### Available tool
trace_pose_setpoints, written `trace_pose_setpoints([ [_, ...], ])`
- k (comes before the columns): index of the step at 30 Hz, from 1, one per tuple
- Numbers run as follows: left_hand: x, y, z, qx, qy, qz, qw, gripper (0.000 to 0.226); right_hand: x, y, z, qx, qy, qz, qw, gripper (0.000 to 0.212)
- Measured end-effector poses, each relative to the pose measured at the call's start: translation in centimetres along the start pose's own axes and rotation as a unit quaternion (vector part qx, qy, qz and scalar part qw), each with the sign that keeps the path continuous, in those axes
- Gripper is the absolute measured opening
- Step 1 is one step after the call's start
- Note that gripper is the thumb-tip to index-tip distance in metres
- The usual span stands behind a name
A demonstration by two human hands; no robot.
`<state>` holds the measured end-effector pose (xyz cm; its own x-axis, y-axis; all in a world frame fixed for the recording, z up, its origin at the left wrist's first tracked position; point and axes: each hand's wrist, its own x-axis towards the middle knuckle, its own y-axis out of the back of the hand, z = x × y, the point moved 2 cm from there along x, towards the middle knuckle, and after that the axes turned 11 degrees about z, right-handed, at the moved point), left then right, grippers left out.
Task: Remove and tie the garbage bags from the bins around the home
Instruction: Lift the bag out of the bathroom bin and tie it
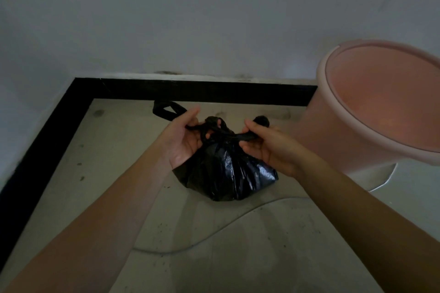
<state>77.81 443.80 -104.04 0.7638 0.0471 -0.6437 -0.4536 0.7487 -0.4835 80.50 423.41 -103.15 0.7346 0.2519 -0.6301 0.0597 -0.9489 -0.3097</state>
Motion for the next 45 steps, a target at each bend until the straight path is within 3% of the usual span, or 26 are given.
trace_pose_setpoints([
  [3,0.3,0.4,-0.3,0.043,-0.054,-0.034,0.997,0.042,0.8,0.2,0.9,0.023,-0.076,0.023,0.997,0.02],
  [5,0.3,0.5,-0.4,0.091,-0.094,-0.036,0.991,0.048,1.2,0.3,0.9,-0.03,-0.061,0.037,0.997,0.02],
  [7,0.1,0.4,-0.2,0.139,-0.122,-0.047,0.982,0.05,1.5,0.6,0.6,-0.159,0.015,0.068,0.985,0.021],
  [10,-0.1,0.3,0.5,0.178,-0.137,-0.074,0.972,0.05,1.6,1.3,-0.4,-0.343,0.185,0.134,0.911,0.036],
  [12,-0.3,0.2,0.8,0.197,-0.135,-0.091,0.967,0.049,1.4,1.3,-0.9,-0.41,0.263,0.099,0.868,0.049],
  [16,-0.6,-0.2,0.7,0.25,-0.127,-0.108,0.954,0.047,1.1,0.3,-0.6,-0.384,0.195,-0.074,0.899,0.052],
  [18,-0.9,-0.4,0.4,0.274,-0.126,-0.112,0.947,0.047,1.2,-0.1,0.4,-0.411,0.212,-0.115,0.879,0.035],
  [20,-1.0,-0.3,0.5,0.321,-0.146,-0.09,0.931,0.047,1.8,-0.2,1.4,-0.437,0.253,-0.083,0.859,0.019],
  [22,-1.0,-0.3,0.7,0.386,-0.216,-0.014,0.897,0.045,2.2,0.0,1.9,-0.446,0.285,-0.035,0.848,0.012],
  [25,-0.6,-0.1,0.5,0.404,-0.326,0.14,0.843,0.038,2.0,-0.4,2.0,-0.46,0.306,-0.006,0.834,0.015],
  [29,-0.1,0.3,0.0,0.424,-0.383,0.2,0.796,0.024,1.6,-0.7,1.8,-0.439,0.316,-0.013,0.841,0.013],
  [30,-0.2,0.3,-0.1,0.423,-0.372,0.2,0.802,0.022,1.6,-0.7,1.7,-0.439,0.314,-0.019,0.841,0.01],
  [34,-1.2,-1.0,-0.6,0.305,-0.239,0.152,0.909,0.018,1.6,-0.5,1.8,-0.424,0.309,-0.012,0.852,0.01],
  [36,-1.5,-1.3,-0.8,0.253,-0.184,0.119,0.942,0.023,1.5,-0.6,2.0,-0.404,0.306,-0.01,0.862,0.013],
  [45,-1.3,-0.8,-0.4,0.135,-0.086,0.101,0.982,0.032,1.8,-0.9,2.5,-0.375,0.299,0.0,0.878,0.011],
])
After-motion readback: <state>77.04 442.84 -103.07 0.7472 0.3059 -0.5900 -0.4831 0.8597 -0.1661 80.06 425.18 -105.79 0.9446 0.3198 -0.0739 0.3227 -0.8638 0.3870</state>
